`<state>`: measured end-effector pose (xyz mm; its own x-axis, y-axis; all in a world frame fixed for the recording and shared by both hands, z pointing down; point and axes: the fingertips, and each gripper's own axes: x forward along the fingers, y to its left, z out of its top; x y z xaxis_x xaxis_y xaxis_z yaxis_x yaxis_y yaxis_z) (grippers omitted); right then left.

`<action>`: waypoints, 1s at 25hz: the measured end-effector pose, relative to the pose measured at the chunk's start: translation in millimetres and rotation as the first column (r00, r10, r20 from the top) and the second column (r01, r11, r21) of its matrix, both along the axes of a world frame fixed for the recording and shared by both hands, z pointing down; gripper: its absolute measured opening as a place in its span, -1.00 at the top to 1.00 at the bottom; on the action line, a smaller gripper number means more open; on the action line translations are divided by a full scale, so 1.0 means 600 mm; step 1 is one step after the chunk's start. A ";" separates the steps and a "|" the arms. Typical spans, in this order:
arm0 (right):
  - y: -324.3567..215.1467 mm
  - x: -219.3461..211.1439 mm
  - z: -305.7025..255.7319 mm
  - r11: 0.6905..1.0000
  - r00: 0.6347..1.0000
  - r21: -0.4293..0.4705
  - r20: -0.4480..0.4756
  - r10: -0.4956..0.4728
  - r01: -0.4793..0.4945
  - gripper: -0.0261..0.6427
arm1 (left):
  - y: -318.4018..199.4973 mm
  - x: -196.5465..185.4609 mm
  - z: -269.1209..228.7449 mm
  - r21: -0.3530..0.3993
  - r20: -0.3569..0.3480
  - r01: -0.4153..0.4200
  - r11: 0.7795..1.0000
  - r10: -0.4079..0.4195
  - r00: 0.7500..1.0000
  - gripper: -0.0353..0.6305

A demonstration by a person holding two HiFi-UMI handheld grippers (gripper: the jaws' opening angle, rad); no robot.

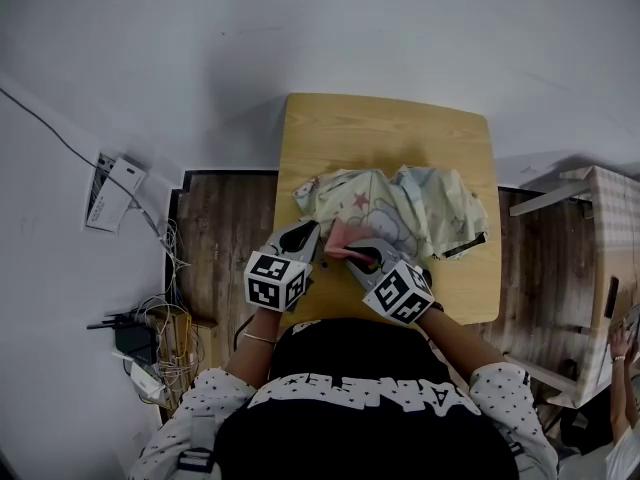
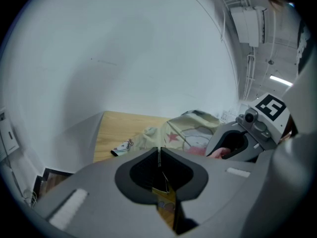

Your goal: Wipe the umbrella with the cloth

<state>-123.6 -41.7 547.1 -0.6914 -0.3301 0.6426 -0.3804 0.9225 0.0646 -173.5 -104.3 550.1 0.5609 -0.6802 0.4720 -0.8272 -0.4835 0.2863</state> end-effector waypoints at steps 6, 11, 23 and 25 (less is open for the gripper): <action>0.016 0.000 0.004 1.000 1.000 -0.017 -0.003 -0.010 0.010 0.81 | -0.002 -0.001 0.000 -0.005 -0.003 0.005 1.000 -0.005 1.000 0.84; 0.015 0.001 -0.019 1.000 0.999 0.010 0.034 0.007 -0.007 0.81 | -0.002 -0.001 -0.003 -0.003 -0.011 0.010 1.000 -0.010 1.000 0.84; -0.070 0.043 -0.140 0.950 0.990 0.285 0.093 0.102 -0.125 0.81 | 0.005 0.008 -0.004 0.003 -0.006 -0.008 1.000 0.008 1.000 0.83; -0.084 0.055 -0.149 0.932 0.991 0.339 0.064 0.117 -0.132 0.81 | 0.006 0.008 -0.005 0.006 -0.005 -0.011 1.000 0.011 1.000 0.84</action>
<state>-90.6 -92.0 457.6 -0.6549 -0.6093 0.4470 -0.4997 0.7929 0.3486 -168.6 -100.7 547.3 0.5707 -0.6767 0.4652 -0.8204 -0.4944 0.2874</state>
